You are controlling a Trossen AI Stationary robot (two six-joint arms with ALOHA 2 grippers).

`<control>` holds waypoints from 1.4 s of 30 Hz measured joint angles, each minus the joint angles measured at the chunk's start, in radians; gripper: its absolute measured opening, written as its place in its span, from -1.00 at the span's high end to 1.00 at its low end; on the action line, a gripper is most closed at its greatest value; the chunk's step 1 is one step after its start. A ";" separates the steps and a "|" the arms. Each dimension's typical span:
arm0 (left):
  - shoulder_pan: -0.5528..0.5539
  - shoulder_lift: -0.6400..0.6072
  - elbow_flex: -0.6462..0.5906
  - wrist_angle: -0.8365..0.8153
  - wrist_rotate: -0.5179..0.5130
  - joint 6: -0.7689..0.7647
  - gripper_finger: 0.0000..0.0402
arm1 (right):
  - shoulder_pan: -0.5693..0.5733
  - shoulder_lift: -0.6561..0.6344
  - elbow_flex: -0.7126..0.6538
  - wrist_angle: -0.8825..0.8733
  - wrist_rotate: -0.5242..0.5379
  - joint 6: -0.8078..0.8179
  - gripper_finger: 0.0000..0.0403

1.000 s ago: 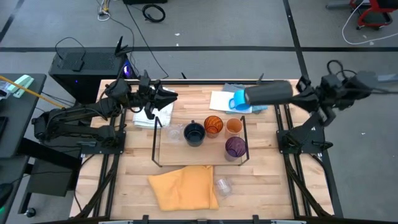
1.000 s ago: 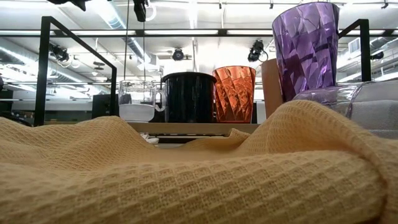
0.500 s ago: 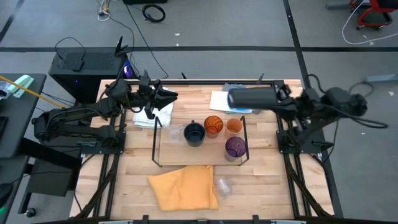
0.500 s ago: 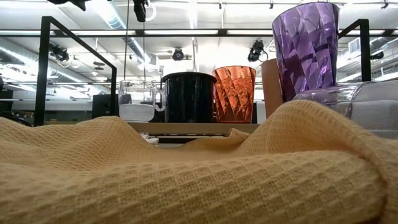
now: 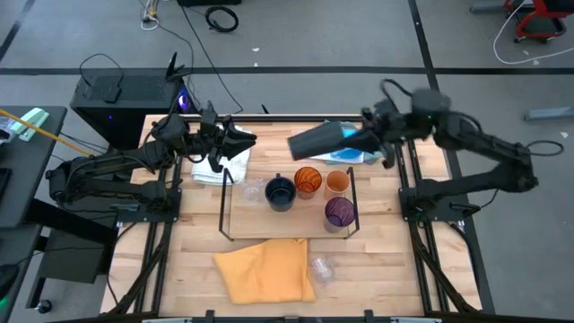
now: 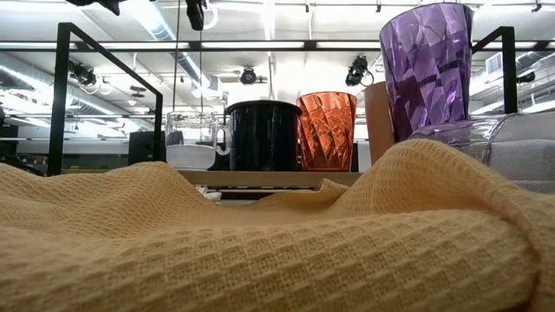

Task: Stack small to large cups/mugs on shelf
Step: Put the black cup on the shelf aligned with the orange cup

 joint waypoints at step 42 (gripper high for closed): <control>0.003 -0.001 0.000 -0.044 0.023 0.098 0.48 | 0.466 0.831 0.806 -0.967 0.353 -0.079 1.00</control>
